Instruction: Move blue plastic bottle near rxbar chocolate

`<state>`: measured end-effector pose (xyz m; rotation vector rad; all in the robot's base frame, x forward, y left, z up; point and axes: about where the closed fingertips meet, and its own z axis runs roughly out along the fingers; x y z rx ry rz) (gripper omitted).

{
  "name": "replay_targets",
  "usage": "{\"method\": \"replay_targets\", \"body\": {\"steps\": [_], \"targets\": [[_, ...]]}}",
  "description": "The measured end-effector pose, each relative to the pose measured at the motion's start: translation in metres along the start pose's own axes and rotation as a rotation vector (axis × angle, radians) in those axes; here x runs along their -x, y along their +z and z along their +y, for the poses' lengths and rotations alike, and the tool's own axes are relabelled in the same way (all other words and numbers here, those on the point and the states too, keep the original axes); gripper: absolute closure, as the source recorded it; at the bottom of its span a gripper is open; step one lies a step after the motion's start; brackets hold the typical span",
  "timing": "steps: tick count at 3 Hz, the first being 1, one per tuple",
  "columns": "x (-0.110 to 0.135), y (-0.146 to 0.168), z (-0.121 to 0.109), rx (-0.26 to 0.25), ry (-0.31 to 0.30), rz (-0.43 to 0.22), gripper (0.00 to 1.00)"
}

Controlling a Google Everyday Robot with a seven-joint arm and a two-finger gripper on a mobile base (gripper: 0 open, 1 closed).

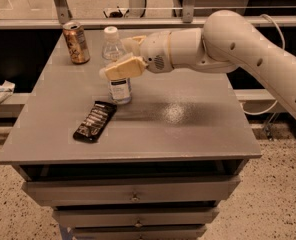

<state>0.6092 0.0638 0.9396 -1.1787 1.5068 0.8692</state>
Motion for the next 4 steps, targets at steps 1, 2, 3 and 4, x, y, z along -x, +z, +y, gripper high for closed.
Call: {"method": "replay_targets", "body": {"steps": [1,2,3,4], "targets": [[-0.010,0.023,0.017,0.048,-0.038,0.023,0.00],[-0.019,0.030,0.024,0.070,-0.081,0.049,0.00],[-0.021,-0.001,0.007,0.036,-0.121,0.071,0.00],[-0.020,-0.064,-0.025,-0.062,-0.149,0.099,0.00]]}}
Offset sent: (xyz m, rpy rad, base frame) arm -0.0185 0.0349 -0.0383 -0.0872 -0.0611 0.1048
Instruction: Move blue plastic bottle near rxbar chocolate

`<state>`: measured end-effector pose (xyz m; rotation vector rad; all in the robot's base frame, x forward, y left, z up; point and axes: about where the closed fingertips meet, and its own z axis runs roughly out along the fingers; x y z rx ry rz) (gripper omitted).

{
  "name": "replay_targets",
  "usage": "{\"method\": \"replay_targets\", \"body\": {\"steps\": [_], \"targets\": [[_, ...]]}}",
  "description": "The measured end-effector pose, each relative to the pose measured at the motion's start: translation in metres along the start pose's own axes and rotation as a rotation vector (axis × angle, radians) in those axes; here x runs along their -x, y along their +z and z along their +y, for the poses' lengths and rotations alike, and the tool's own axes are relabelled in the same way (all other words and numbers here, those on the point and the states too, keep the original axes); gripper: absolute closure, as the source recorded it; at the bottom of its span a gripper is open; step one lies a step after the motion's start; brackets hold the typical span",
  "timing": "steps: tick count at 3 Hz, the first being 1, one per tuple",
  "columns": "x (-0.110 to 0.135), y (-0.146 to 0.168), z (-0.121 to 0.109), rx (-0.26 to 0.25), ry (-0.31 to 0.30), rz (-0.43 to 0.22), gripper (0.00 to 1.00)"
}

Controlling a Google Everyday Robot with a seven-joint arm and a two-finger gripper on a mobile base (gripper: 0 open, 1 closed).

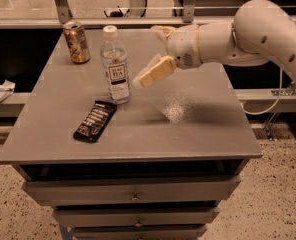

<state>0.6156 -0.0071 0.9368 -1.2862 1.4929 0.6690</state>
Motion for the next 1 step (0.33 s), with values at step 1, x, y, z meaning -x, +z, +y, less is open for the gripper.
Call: {"method": "replay_targets", "body": {"steps": [1], "targets": [[-0.0054,-0.0435,-0.0262,-0.092,0.024,-0.014,0.00]]}}
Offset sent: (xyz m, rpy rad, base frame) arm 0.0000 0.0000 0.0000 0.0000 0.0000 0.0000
